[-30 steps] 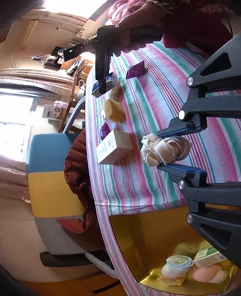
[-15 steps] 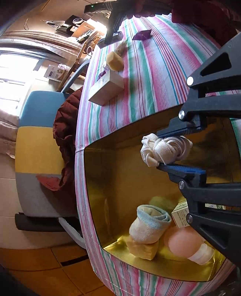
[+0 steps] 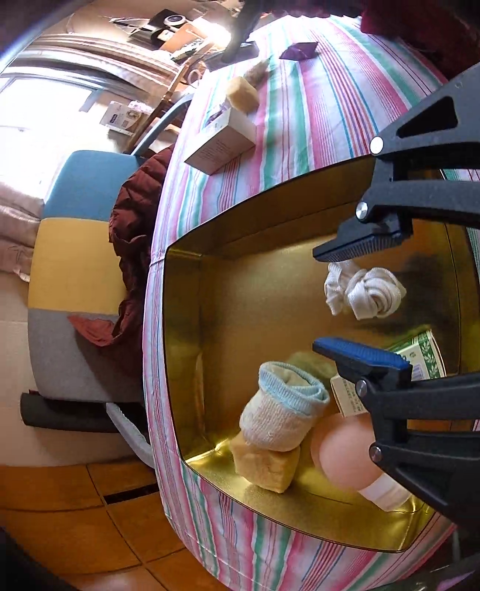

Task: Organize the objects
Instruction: 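Carry the white coiled cord into the gold tray and open the left tool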

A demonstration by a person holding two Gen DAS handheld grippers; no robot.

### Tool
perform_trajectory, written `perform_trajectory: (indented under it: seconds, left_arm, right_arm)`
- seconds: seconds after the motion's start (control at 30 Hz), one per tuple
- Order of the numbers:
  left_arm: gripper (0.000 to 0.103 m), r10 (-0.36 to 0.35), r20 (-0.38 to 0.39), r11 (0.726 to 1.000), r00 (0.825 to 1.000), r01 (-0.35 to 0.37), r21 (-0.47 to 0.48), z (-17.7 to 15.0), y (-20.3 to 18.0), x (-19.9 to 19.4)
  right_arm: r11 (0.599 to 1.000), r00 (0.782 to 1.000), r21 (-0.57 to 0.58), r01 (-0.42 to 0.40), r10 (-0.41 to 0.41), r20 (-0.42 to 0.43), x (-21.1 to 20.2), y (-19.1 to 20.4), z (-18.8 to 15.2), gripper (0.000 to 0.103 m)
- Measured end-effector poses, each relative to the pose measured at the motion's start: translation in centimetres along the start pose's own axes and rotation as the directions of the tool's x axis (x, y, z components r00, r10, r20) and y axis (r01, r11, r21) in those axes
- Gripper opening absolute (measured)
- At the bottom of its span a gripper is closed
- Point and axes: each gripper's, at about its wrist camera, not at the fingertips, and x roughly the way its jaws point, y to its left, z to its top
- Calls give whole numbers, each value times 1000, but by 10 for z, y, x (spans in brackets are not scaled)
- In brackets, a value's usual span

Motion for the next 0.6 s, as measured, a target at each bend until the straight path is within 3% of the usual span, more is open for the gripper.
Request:
perform_trajectory:
  seconds: [0.17, 0.27, 0.4, 0.6]
  left_arm:
    - [43, -2, 6, 999, 1000, 2, -33, 2, 12, -5]
    - [43, 12, 25, 999, 1000, -11, -35, 2, 18, -11]
    - [43, 21, 40, 999, 999, -20, -43, 0, 27, -17]
    - [43, 37, 48, 998, 998, -35, -55, -7, 42, -24]
  right_arm:
    - [996, 997, -64, -60, 58, -43, 6, 31, -7, 54]
    - [992, 990, -30, -118, 116, -74, 9, 46, -10, 55]
    - [968, 963, -14, -250, 247, -107, 14, 90, -13, 55]
    - [913, 917, -130, -386, 365, -158, 24, 187, -14, 55]
